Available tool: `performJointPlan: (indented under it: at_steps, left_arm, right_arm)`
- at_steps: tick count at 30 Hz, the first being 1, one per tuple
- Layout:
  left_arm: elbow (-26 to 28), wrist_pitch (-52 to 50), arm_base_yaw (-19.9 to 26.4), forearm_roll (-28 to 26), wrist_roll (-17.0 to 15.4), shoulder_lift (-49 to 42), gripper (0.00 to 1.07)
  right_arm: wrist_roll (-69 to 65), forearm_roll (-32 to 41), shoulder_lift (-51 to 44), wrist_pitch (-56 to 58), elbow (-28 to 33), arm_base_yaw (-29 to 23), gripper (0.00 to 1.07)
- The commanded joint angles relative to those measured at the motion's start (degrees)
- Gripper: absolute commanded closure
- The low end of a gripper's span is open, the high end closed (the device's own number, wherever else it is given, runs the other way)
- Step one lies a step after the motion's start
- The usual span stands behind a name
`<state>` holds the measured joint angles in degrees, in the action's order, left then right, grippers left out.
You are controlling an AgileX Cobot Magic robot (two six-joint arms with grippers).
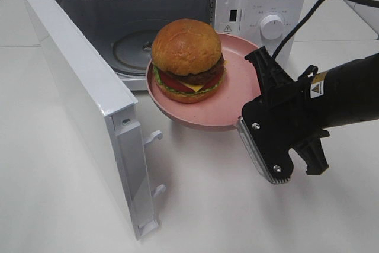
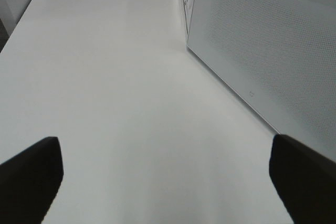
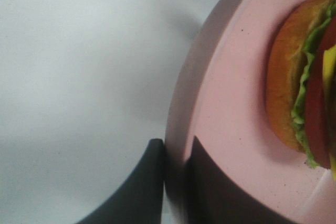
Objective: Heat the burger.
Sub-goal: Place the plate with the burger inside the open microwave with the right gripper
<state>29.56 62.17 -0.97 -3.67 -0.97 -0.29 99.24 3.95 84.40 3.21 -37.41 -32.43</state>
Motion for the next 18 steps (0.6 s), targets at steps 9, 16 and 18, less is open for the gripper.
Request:
performJointPlan:
  at_steps: [9,16,18]
  left_arm:
    - [0.1,-0.9,-0.1,-0.4,0.1,-0.9,0.07]
    - [0.1,-0.9,-0.1,-0.4,0.1,-0.9,0.07]
    - [0.1,-0.9,-0.1,-0.4,0.1,-0.9,0.07]
  right_arm:
    - [0.8,0.8,4.2,-4.0,-6.2,-2.5,1.07]
    - [0.9,0.8,6.4,-3.8,-8.0,-3.8,1.07]
    - [0.9,0.8,6.8,-3.8,-8.5,-4.0,1.07]
